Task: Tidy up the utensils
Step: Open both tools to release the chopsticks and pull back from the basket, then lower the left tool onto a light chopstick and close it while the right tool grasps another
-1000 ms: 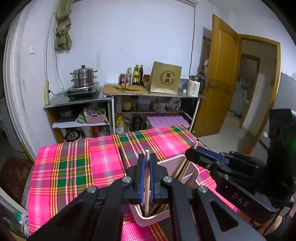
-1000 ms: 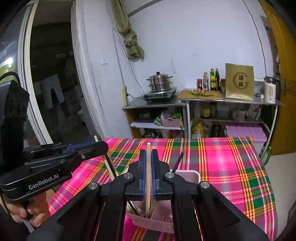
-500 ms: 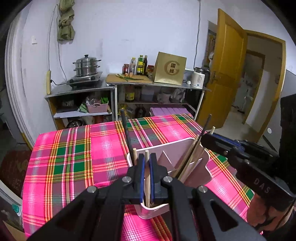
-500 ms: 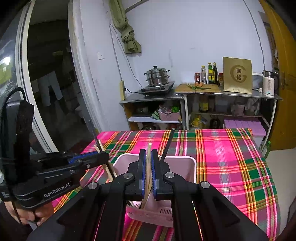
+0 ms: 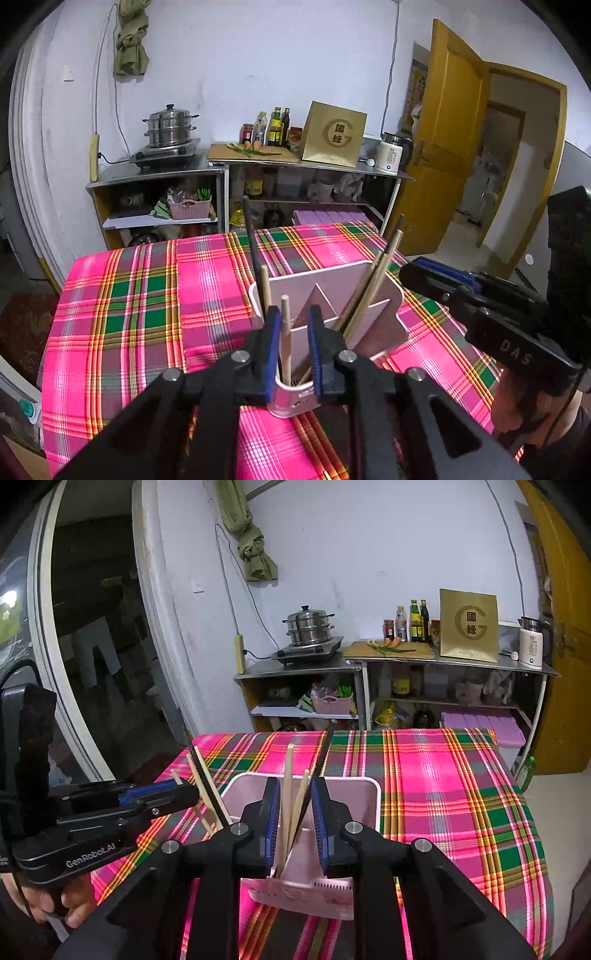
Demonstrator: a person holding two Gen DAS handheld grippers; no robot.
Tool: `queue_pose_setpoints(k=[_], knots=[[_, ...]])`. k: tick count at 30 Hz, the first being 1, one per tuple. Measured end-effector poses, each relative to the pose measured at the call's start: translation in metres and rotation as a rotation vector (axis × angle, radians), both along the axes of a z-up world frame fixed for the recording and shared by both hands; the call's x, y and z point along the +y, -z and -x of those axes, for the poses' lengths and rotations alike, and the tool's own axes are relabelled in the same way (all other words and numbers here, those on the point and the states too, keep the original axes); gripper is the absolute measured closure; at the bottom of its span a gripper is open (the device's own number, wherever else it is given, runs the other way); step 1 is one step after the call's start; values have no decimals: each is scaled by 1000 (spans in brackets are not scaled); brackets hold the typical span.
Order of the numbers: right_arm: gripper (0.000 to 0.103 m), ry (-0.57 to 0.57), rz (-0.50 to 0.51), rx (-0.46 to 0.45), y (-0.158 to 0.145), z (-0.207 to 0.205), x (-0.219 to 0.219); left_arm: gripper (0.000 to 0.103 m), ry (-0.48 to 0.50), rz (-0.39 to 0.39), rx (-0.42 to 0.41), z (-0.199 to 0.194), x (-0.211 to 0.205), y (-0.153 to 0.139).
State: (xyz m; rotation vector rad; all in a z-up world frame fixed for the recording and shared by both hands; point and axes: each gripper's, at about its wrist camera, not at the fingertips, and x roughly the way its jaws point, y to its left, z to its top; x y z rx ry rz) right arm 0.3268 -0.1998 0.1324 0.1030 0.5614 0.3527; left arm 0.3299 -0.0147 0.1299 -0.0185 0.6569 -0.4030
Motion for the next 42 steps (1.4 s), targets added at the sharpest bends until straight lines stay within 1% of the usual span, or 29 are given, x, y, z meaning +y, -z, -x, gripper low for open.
queue_pose_setpoints(k=[8,15,23,28,32,37,39,42], knots=[[85,-8,-16,-13,-4,31,-10,83,12,20,-27,35,6,-1],[85,-8,-5,-20,5,84,-20,83,-18,42,-17,81,13,16],[84,2,-2,16,35,152,-37,83,-53,36,18,139,13,53],[84,23,1,35,55,191,-47,83,-71,46,16,171,15,65],[84,35,-5,62,69,215,-53,83,-79,50,19,190,15,73],[84,50,-6,76,77,234,-57,83,-74,50,25,209,13,81],[84,55,-5,78,78,236,-59,80,-70,49,30,211,11,84],[84,56,-1,80,79,236,-60,79,-67,53,46,210,9,88]])
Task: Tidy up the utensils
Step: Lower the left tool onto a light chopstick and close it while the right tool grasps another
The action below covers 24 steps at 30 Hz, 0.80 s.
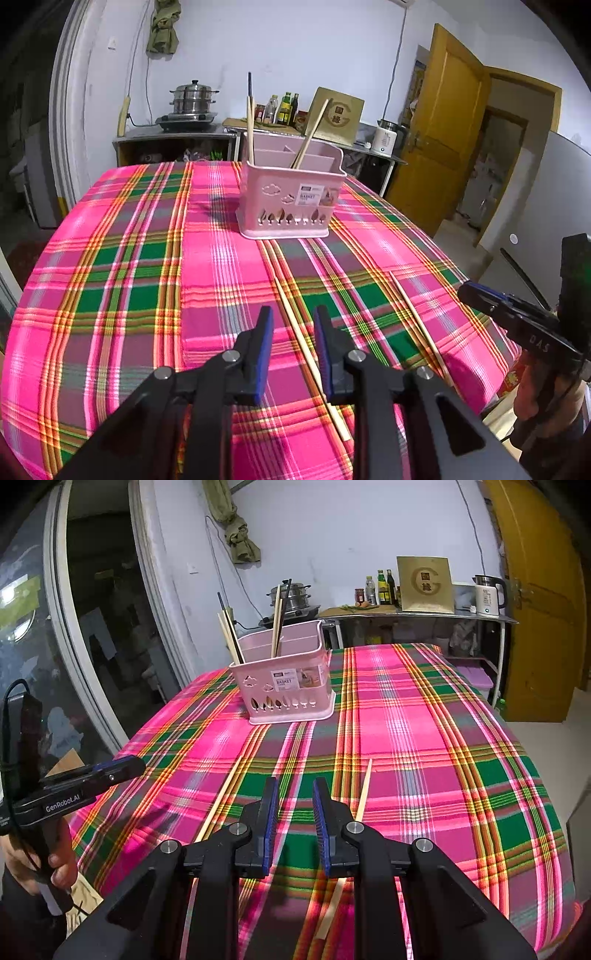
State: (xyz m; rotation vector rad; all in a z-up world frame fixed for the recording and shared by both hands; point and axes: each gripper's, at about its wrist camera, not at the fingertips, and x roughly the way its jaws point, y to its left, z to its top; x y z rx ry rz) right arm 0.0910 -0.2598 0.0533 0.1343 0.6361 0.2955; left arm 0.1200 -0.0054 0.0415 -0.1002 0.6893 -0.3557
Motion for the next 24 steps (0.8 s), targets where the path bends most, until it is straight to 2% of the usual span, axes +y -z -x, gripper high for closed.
queue_pose_setpoints(k=[4,12,24], knots=[[84,5,10,8,4,-4,-1,79,8,-5,22,-5,-4,5],[84,63,60,92,24,-32,-12,79,24,-35,96,-36,-18,19],[84,97,136,238,52,-92,-18,79,32,-83,279,-101,-45,60]])
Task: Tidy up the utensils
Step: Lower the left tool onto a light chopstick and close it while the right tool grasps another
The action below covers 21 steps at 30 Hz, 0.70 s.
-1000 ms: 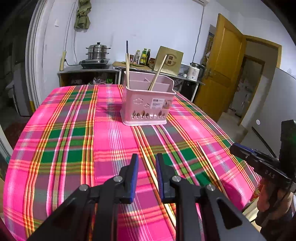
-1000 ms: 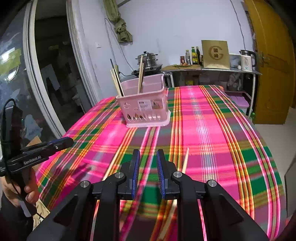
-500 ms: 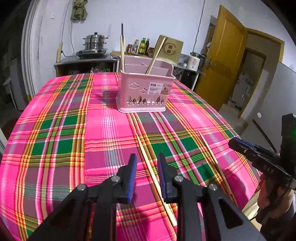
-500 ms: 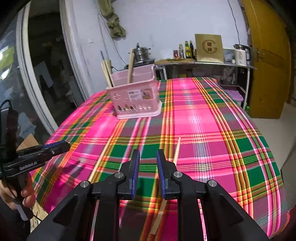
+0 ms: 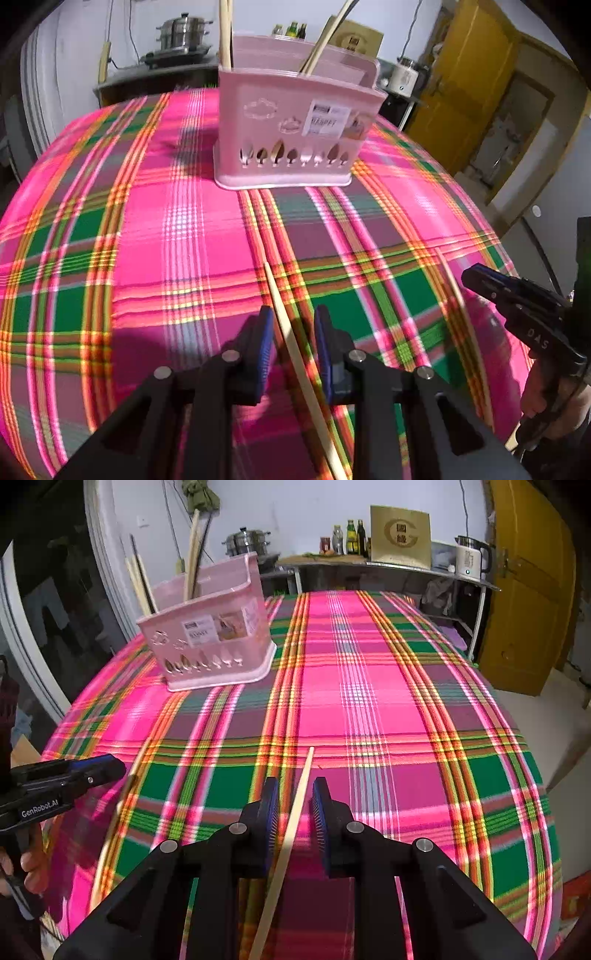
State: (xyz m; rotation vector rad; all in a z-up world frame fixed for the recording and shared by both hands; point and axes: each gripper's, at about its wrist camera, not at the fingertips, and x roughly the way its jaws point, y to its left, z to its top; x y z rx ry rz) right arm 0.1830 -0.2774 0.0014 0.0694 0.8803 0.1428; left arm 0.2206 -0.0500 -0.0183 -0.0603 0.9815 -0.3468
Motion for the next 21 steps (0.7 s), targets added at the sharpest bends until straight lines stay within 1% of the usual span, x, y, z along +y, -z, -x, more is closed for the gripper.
queue_pose_setpoints(k=[1,5,12,17,19,20,21], knots=[[84,2,4,11,3,-4,0,79,-5,-5,11,-3,-1,3],[84,9,10,43,12,-15,0,79,-14,-15,11,-8,-3,4],[84,10,43,55,14,-25,4,79,-22,-49,2,-16,-8,5],[85,3,130,63,14,-29,16,79,-19,-106,-18,-17,-18,5],[87,1,140,64,14,-29,19,80,-21,-120,-25,-16,-20,4],[91,-6,136,64,14,-28,19,81,-20,-130,-30,-15,-21,4],[92,-7,137,64,14,-28,20,83,-21,-137,-34,-17,-21,4]])
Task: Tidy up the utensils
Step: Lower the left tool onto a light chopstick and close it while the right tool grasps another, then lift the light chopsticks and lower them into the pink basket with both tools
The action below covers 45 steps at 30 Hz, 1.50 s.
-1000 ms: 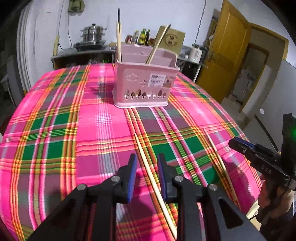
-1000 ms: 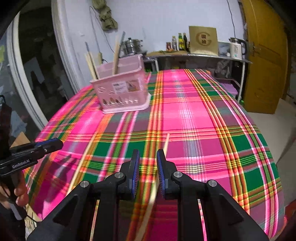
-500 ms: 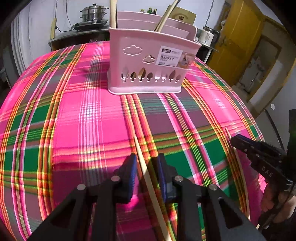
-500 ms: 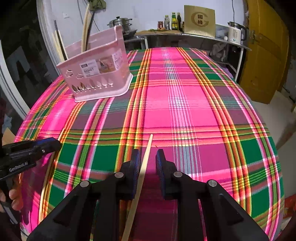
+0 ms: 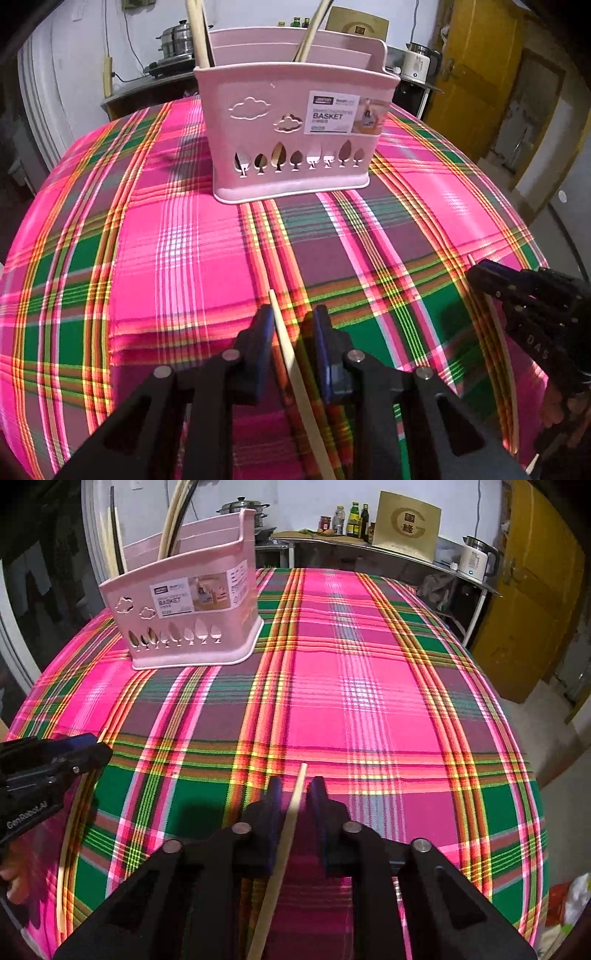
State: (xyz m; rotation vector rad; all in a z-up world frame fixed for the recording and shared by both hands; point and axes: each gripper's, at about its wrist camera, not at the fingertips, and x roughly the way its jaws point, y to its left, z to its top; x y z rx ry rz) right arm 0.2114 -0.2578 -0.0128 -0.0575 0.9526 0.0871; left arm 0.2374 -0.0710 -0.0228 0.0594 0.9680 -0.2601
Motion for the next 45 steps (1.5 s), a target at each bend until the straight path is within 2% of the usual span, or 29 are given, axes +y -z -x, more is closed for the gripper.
queue_pose_setpoints(k=[2,5,10,16,32,45], knots=[[95,-2,-7,0,0,1,0,86,-1,-6,-3,0,-1,-1],[97,1,-26,6,-1,-1,-1,95,-4,-11,2,-1,0,-1],[98,-5,-73,19,-3,-6,-5,98,13,6,26,-4,2,-3],[98,-23,-103,-17,-19,-6,-6,98,29,52,29,-7,9,-14],[98,-58,-189,-209,-99,6,-6,98,59,132,-177,9,27,-113],[98,-84,-206,-300,-130,23,-2,98,70,159,-240,27,31,-138]])
